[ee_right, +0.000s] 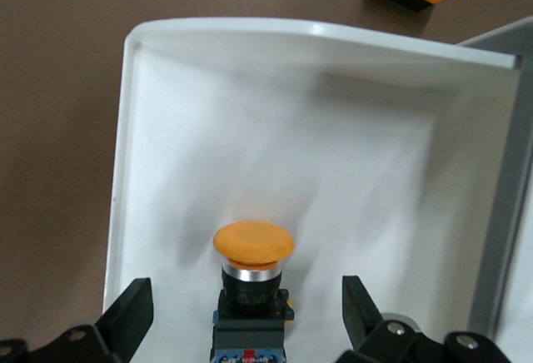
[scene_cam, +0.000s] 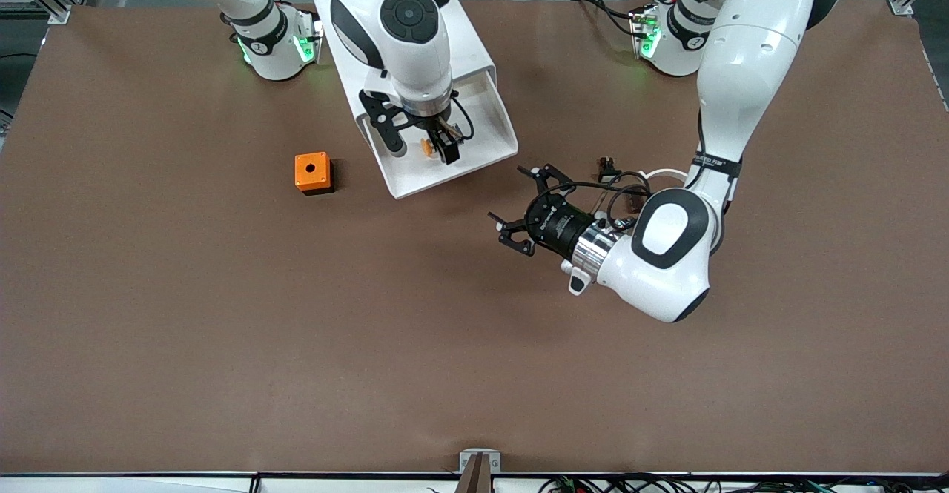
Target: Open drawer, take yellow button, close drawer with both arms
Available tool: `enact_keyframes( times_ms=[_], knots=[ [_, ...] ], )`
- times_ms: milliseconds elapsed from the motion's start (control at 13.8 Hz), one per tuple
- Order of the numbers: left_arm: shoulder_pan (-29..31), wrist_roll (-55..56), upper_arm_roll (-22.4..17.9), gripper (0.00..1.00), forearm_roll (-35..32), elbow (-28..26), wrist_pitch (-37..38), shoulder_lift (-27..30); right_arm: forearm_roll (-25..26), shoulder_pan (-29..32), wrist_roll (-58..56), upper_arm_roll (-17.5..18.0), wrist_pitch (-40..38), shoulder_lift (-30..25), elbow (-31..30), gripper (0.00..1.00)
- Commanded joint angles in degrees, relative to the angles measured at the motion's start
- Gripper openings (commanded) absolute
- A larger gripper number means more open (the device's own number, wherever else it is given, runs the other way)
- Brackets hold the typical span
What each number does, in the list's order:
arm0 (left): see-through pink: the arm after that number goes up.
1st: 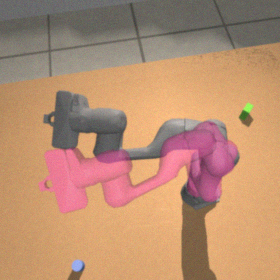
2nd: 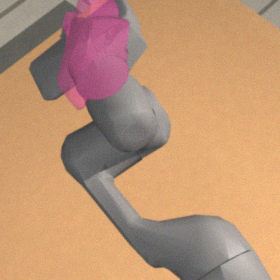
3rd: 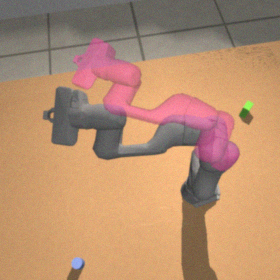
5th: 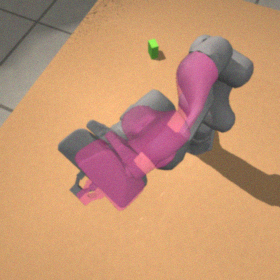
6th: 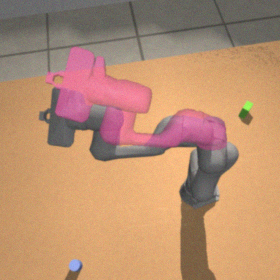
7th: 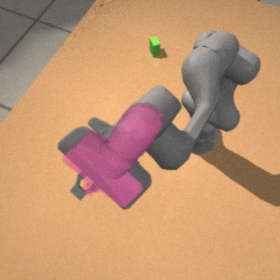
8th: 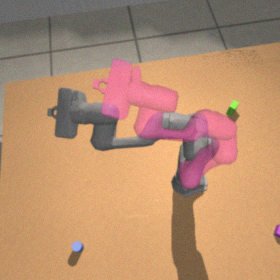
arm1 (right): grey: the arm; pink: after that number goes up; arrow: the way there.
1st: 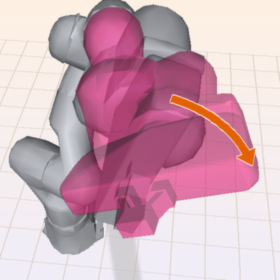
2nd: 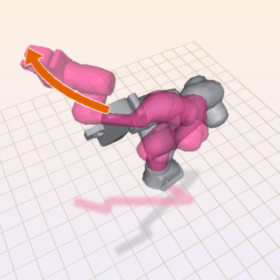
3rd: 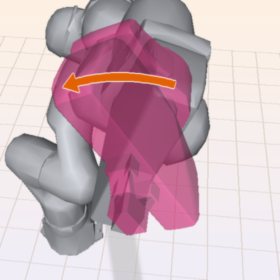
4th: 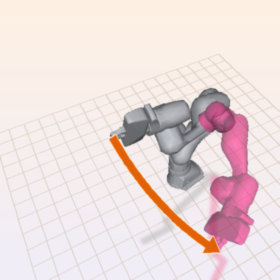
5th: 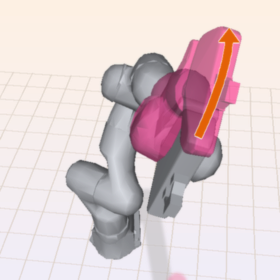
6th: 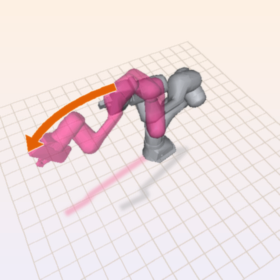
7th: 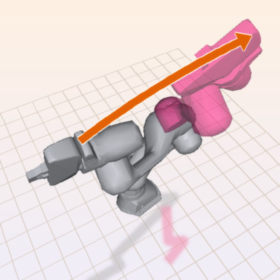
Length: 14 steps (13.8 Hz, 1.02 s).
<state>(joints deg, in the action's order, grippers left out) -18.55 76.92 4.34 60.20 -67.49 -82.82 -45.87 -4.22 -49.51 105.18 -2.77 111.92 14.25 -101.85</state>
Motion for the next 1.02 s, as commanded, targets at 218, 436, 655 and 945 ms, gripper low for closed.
enact_keyframes(
  times_ms=[218,436,655,945],
  knots=[
    [-0.8,-14.9,-0.9,1.0,-10.7,-0.6,-6.6,2.5,0.4,-2.0,2.6,-0.7,0.7,1.3,0.8,1.0],
    [-1.3,-22.1,-0.7,1.0,-17.8,-0.7,-11.6,5.4,0.4,-2.6,2.7,-0.7,0.4,1.3,0.6,0.69],
    [-1.2,-25.8,-1.0,1.0,-22.6,-0.7,-13.6,8.1,0.2,-2.6,2.7,-0.7,0.3,1.2,0.7,0.0],
    [-1.3,-26.2,-0.5,1.0,-32.8,-1.0,-15.5,10.6,-0.3,-1.5,2.3,-1.0,-1.8,1.1,3.7,0.0]
  ],
)
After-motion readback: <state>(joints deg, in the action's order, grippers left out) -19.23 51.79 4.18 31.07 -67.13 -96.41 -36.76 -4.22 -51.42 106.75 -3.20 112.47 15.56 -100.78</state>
